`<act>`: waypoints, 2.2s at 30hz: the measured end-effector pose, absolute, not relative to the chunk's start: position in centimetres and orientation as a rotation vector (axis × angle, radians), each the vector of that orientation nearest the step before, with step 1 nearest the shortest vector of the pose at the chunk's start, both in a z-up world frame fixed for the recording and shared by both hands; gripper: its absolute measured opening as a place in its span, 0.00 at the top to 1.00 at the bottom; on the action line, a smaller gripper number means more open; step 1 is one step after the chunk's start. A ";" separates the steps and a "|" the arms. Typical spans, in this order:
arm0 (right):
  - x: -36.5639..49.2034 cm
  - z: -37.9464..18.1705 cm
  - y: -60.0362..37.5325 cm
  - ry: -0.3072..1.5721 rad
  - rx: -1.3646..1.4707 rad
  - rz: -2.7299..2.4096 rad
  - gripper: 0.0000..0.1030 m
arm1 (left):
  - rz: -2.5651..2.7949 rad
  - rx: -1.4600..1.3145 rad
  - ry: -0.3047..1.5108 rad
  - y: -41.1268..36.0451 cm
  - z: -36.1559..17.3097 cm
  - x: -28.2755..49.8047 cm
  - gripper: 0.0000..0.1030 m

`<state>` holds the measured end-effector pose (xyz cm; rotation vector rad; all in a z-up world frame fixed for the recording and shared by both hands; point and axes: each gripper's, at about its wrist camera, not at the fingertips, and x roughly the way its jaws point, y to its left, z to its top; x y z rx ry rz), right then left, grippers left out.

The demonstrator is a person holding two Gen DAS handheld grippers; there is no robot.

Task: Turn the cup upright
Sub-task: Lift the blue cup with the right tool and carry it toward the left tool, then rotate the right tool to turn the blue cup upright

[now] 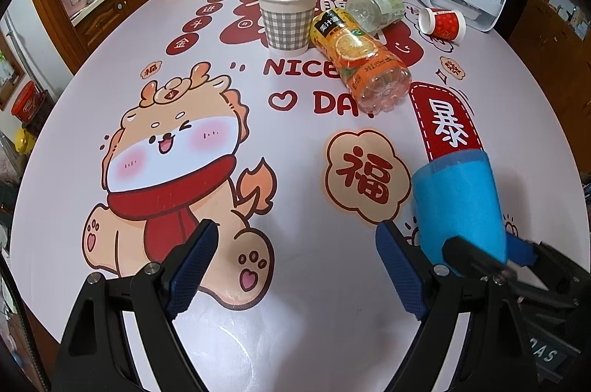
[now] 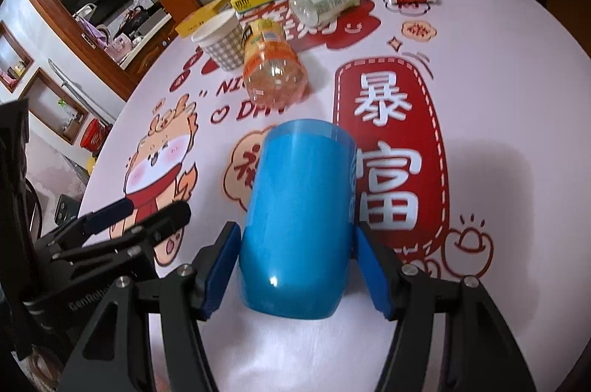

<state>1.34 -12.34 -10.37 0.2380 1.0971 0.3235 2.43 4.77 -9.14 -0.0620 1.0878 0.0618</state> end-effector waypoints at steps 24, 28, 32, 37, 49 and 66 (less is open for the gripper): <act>0.3 -9.6 -11.5 1.075 0.158 0.374 0.29 | 0.005 -0.157 1.135 5.5 -9.2 2.6 0.17; 0.3 -9.3 -12.0 1.060 0.144 0.364 0.26 | -0.008 -0.157 1.132 5.3 -8.9 2.5 0.17; 0.2 -9.6 -12.7 1.068 0.148 0.361 0.26 | -0.020 -0.152 1.128 5.0 -8.5 2.4 0.17; -0.4 -9.6 -13.2 1.064 0.142 0.364 0.26 | -0.053 -0.153 1.136 4.4 -8.1 2.4 0.17; -1.3 -8.8 -15.3 1.039 0.131 0.352 0.26 | -0.176 -0.163 1.176 1.3 -7.3 3.0 0.17; -1.8 -6.8 -19.9 0.972 0.087 0.130 0.26 | -0.255 -0.116 1.209 -3.0 -7.4 3.9 0.17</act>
